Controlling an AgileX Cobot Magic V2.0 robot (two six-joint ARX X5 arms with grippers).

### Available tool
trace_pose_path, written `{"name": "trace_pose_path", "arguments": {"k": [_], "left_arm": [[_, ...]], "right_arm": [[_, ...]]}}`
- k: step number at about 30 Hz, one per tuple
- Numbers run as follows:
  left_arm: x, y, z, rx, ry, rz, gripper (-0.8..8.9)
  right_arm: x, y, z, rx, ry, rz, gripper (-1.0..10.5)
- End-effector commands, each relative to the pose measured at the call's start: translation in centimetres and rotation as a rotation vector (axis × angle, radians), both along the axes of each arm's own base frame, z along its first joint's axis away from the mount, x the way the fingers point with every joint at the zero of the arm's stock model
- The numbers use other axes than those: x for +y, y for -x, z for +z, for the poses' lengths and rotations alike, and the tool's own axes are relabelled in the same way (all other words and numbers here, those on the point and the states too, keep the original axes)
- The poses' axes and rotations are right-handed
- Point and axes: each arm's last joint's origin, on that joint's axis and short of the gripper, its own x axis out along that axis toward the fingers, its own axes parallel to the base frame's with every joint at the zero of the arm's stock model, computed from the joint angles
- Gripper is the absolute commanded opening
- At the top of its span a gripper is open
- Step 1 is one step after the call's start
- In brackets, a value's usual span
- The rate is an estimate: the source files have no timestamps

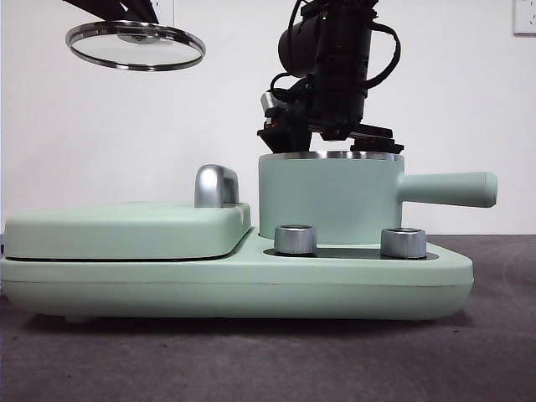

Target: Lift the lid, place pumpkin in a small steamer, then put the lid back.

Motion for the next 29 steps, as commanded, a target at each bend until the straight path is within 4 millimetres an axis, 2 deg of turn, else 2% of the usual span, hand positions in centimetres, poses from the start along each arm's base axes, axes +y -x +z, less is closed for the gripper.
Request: {"name": "trace_pose_path", "arguments": {"k": [1, 4, 6, 7, 9, 12, 15, 16, 22, 29], "left_arm": [[0.0, 0.4, 1.4, -0.061, 0.022, -0.001, 0.24], [0.0, 0.4, 1.4, -0.06, 0.021, -0.002, 0.24], [0.0, 0.4, 1.3, -0.055, 0.02, -0.002, 0.24], [0.0, 0.4, 1.3, -0.053, 0.02, -0.002, 0.24], [-0.2, 0.4, 1.3, -0.047, 0.031, -0.003, 0.24], [-0.7, 0.6, 1.3, -0.045, 0.043, -0.023, 0.18], [-1.8, 0.7, 1.2, -0.041, 0.052, -0.07, 0.18], [-2.2, 0.7, 1.0, -0.035, 0.053, -0.087, 0.18], [-5.0, 0.9, 0.1, -0.002, 0.054, -0.19, 0.18], [-8.7, 0.9, -1.5, 0.032, 0.031, -0.293, 0.18]], "right_arm": [[0.6, -0.4, 0.3, -0.021, 0.003, 0.011, 5.4], [0.1, 0.1, 4.5, -0.079, -0.028, -0.001, 5.4], [-0.6, 1.4, 8.0, -0.161, -0.078, -0.013, 5.4], [-1.0, 2.1, 9.1, -0.18, -0.09, -0.013, 5.4], [-2.4, 4.6, 11.2, -0.203, -0.104, -0.015, 5.4], [-4.8, 9.5, 12.6, -0.196, -0.102, -0.004, 5.4], [-6.4, 14.7, 12.5, -0.258, -0.15, 0.042, 5.4], [-6.6, 15.7, 12.2, -0.289, -0.174, 0.053, 5.4], [-8.1, 21.6, 9.4, -0.414, -0.351, 0.003, 5.4], [-10.3, 26.6, 5.3, -0.541, -0.469, -0.105, 5.4]]}}
